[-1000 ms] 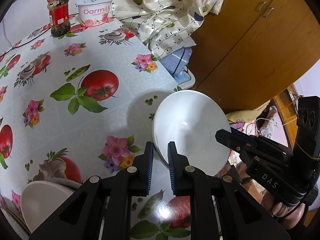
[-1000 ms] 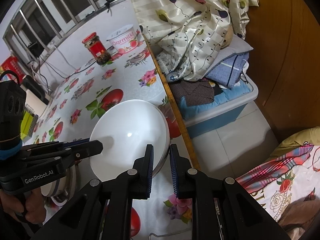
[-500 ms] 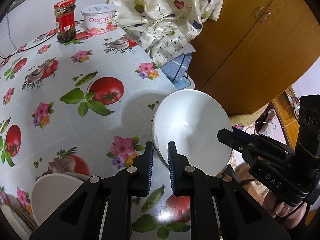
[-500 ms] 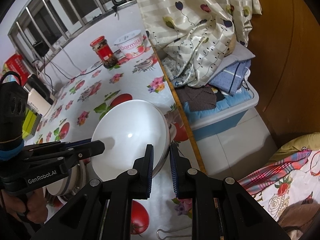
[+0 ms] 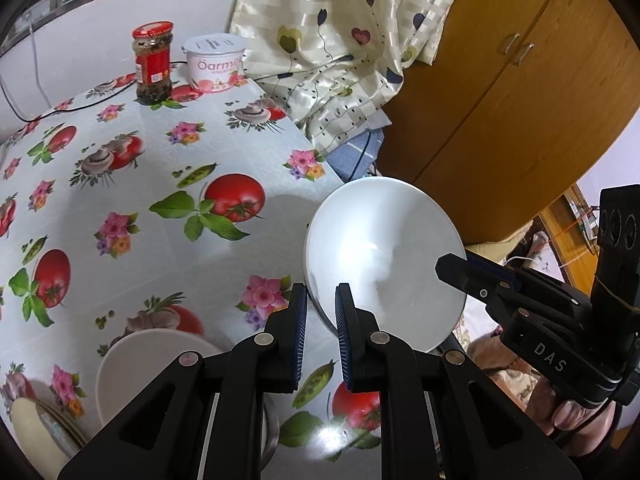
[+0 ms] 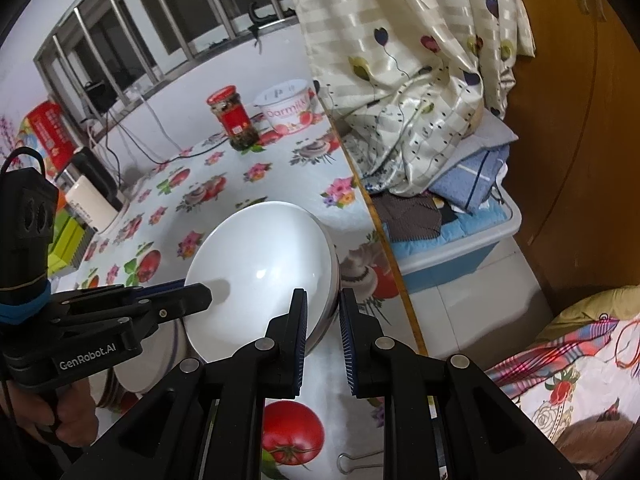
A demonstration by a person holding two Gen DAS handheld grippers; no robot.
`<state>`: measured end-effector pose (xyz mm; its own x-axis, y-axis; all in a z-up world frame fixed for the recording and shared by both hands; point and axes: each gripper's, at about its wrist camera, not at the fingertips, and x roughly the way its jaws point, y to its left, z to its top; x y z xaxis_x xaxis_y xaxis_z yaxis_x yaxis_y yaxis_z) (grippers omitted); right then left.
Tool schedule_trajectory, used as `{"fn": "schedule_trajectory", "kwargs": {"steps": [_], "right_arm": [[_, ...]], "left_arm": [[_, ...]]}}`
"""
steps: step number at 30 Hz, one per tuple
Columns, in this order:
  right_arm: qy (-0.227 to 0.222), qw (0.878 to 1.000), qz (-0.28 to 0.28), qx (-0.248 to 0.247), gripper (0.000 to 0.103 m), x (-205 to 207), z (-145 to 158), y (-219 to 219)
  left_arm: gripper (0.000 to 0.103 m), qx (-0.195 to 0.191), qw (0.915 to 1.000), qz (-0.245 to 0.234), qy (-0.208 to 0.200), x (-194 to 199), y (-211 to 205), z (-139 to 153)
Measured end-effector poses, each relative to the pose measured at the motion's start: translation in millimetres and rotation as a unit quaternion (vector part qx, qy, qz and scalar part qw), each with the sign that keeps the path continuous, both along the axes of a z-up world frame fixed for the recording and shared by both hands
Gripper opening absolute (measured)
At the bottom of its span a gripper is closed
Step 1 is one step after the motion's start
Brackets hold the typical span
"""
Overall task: Organize plates and bowls
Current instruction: 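Carry the blue-striped white bowls with both grippers over the steel bowl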
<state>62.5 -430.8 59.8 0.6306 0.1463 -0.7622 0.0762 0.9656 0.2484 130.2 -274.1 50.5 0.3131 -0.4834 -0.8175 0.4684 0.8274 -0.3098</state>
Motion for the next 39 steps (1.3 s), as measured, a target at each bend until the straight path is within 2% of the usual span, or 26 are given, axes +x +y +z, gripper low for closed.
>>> {"fn": "schedule_trajectory", "kwargs": {"steps": [22, 39], "right_arm": [[-0.029, 0.997, 0.065, -0.014, 0.016, -0.8, 31.1, 72.5], [0.000, 0.992, 0.129, 0.002, 0.016, 2.5, 16.0, 129.5]], "left_arm": [[0.015, -0.007, 0.9976, 0.061, -0.032, -26.1, 77.9, 26.4], [0.015, 0.019, 0.9926, 0.119, -0.015, -42.8, 132.2, 14.3]]}}
